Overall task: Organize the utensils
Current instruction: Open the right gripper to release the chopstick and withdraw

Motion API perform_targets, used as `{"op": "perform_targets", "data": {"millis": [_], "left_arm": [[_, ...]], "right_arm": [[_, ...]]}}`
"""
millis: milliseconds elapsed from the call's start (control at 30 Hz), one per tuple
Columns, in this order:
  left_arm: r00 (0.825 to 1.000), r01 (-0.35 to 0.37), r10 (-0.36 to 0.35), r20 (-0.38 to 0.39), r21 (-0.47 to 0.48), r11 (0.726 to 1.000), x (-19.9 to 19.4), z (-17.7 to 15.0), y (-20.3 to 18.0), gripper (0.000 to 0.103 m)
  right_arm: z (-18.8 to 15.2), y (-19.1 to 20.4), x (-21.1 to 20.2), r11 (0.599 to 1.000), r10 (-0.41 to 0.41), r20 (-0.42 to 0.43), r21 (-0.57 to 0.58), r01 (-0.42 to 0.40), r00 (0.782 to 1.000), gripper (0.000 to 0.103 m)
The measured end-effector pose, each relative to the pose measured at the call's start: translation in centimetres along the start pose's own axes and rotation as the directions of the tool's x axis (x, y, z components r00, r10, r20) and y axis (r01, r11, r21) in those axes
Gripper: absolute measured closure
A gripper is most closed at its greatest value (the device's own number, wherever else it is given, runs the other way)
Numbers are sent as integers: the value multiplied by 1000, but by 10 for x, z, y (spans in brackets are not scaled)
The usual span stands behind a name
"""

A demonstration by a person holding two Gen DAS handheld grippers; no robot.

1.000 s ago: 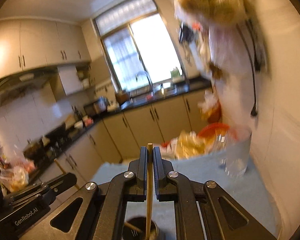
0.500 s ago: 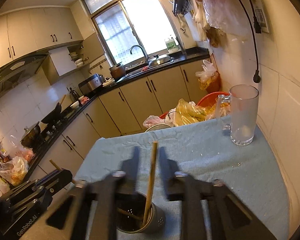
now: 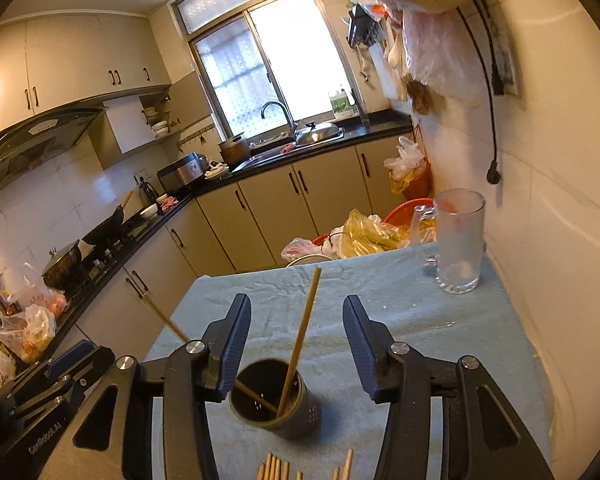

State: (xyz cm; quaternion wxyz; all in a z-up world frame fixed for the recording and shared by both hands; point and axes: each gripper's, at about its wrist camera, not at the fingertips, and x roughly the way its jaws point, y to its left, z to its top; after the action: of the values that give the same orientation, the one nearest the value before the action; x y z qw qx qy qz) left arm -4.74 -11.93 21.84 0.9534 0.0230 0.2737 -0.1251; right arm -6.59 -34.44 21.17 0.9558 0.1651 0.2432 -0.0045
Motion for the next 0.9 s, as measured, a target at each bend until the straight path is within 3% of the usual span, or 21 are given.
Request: {"op": "perform_targets", "data": {"millis": [233,467,633,900], "left_arm": [[999,-11,12,34,-8,1000,-41,-27,10,53],[1000,5,-5,-2,-21,1000,-52,-64,16,49],[991,19,-30,-127,-84,996,-23,-99,29,48],[935,67,-100,-339,-108,992,41,-154,23,50]], "right_arm": [[-26,4,-48,998,-38,1,-48,38,999,40],[-68,-8,-64,997,-60,-65,-46,57,996,37],[-119,-19,-46,997,-57,-200,-56,47,978,37],[-180,-26,-1,994,-58,-400,-112,14,914,37]]}}
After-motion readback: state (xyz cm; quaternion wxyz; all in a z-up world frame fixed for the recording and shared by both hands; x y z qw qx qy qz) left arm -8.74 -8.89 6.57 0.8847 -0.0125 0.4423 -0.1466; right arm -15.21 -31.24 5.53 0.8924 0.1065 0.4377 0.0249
